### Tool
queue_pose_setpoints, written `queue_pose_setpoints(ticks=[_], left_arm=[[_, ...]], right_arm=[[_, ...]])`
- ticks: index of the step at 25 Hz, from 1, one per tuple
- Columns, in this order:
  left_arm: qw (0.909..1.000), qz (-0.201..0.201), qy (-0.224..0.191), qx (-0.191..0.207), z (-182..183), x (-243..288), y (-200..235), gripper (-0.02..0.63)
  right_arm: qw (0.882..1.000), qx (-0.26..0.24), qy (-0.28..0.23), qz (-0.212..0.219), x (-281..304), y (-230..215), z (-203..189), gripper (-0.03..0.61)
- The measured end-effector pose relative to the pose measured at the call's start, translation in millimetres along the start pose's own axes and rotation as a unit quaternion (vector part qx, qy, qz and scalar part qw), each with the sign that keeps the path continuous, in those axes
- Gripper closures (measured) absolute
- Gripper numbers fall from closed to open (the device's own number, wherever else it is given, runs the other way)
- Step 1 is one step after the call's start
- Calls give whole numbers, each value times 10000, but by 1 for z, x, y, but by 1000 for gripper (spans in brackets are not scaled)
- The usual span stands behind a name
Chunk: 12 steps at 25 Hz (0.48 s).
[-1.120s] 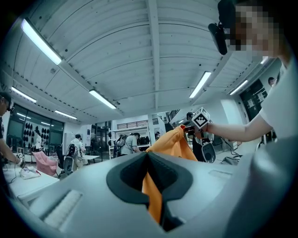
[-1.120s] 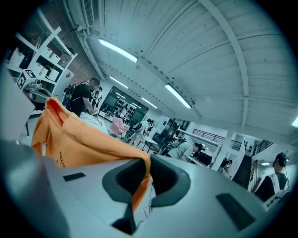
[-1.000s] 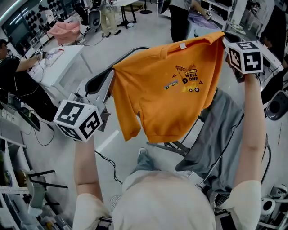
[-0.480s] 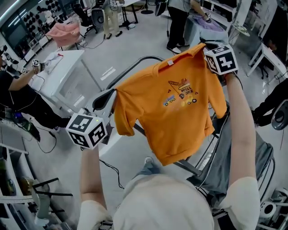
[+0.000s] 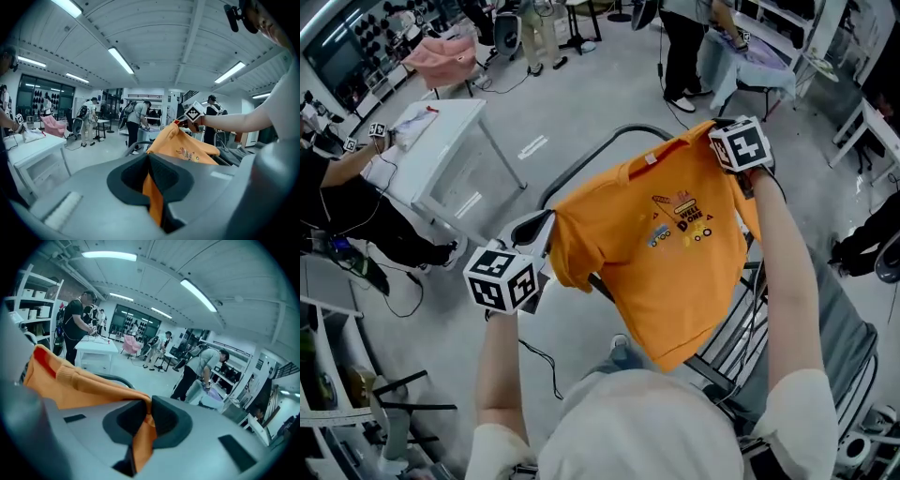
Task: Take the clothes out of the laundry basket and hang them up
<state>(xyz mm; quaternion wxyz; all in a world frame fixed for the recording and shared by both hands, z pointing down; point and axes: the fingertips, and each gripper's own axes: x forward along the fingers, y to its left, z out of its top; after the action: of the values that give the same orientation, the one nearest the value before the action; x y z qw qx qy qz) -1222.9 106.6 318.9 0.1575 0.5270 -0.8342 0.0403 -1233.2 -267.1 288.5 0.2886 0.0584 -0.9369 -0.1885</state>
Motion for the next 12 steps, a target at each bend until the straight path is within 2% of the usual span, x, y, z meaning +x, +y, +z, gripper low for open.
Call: queue_pose_setpoints(ticks=[6, 12], left_arm=[[9991, -33, 365, -228, -33, 28, 26, 598], [9968, 74, 792, -91, -65, 49, 46, 598]], right_arm=[[9985, 203, 487, 126, 56, 14, -25, 535], [9953, 292, 889, 252, 95, 28, -50, 522]])
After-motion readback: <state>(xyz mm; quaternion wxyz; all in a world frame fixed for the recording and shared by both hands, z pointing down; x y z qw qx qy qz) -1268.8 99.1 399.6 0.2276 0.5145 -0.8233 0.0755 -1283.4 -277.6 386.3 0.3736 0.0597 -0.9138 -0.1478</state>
